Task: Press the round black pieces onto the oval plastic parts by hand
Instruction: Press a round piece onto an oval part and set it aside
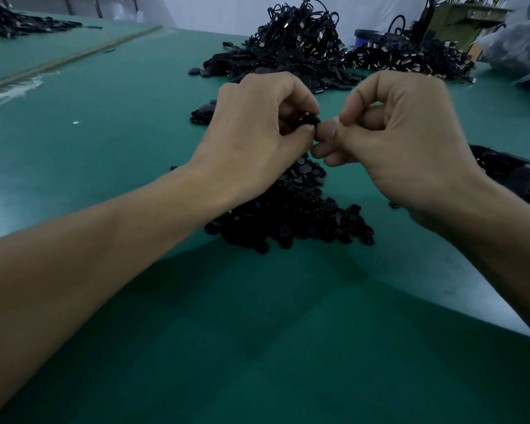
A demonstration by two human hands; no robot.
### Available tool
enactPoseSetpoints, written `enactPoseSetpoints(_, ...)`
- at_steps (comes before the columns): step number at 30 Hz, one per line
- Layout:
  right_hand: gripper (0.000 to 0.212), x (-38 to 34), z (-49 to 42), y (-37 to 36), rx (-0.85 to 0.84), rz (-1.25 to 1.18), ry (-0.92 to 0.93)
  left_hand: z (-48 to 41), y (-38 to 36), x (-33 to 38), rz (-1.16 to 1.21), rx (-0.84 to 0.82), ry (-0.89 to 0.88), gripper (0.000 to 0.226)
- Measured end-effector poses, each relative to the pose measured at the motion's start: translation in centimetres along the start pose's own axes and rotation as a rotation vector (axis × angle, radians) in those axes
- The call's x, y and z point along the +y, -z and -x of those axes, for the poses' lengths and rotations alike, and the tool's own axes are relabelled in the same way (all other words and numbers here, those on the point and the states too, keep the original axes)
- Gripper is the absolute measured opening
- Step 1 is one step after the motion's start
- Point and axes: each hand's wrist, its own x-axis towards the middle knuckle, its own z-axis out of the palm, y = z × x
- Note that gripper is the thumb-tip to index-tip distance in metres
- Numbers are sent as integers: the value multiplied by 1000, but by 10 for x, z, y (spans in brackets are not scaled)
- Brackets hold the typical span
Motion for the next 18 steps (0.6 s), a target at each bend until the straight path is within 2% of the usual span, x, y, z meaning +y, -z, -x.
enactPoseSetpoints(4, 21, 1, 0, 3, -80, 5, -4, -1, 0, -6, 9, -22, 42, 11)
enactPoseSetpoints(9, 15, 11, -4, 9, -11, 177, 38, -2, 0, -4, 198, -112, 124, 16)
enactPoseSetpoints(13, 10, 15, -4, 10, -77, 98, 0, -3, 2, -3, 346, -161, 204, 20)
enactPoseSetpoints(18, 4, 15, -4, 11, -79, 61, -4, -2, 4, -4, 431, -153, 256, 15)
